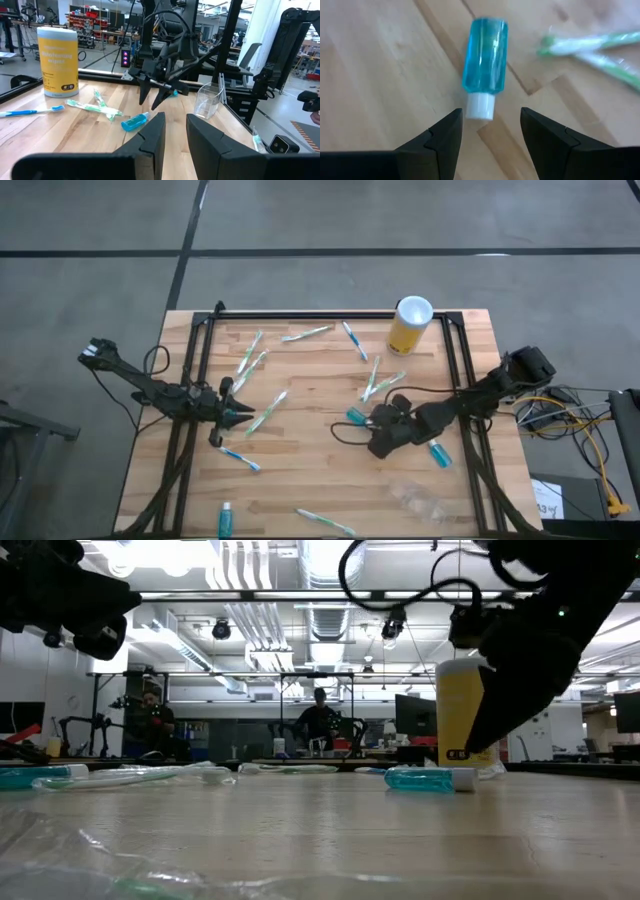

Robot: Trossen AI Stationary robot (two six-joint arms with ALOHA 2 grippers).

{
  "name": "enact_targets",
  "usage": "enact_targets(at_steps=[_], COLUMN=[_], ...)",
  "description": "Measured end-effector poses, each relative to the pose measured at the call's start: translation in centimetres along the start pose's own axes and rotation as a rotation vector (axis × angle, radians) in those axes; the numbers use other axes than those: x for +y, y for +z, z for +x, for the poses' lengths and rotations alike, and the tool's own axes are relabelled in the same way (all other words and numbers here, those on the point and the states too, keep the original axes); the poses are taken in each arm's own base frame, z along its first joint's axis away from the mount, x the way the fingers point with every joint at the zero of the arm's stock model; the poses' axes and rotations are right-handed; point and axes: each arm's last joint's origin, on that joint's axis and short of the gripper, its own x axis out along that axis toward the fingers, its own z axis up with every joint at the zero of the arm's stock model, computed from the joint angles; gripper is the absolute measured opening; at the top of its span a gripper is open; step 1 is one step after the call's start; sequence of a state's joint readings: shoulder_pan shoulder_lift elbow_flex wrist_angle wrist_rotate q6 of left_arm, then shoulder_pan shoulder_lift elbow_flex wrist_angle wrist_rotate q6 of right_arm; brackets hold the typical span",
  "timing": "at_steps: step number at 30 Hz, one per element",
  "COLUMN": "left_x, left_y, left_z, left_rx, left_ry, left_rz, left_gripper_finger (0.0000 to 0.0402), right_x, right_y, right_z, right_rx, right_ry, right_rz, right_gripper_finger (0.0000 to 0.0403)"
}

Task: Pick & Place toothbrushing station
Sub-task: Put the blue mouthwash into the transparent organizer

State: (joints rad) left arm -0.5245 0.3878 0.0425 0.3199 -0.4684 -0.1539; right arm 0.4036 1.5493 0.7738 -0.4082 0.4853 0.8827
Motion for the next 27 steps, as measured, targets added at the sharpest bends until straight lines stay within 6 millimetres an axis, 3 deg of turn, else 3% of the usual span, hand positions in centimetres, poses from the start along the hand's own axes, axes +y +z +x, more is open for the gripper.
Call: enact_targets(at_steps=[8,13,21,27], left_x=[0.0,0.0,0.0,0.0], left_y=[0.0,-0.1,-0.1,-0.1], left_z=[0.0,0.0,0.0,0.0], left_rx=[0.003,0.006,0.006,0.006], left_ry=[0.0,0.001,0.001,0.001], left_rz=[0.001,0.003,0.003,0.003], left_gripper_finger=[0.0083,0.0083,0.0083,0.0083], right_x=[0.0,0.1,-0.3,-1.2], right_y=[-2.1,-4.3,-6.9,-7.6], right_z=[-2.2,-2.5,-1.6,-0.8], right_rx=[-0.191,-0.269,-0.407,-0.473], right_ry=[-0.039,-0.008,0.077,0.139], right_rz=[0.031,0.035,0.054,-0.005], right_gripper_finger=[0.0194,0.0194,0.0194,0.0194])
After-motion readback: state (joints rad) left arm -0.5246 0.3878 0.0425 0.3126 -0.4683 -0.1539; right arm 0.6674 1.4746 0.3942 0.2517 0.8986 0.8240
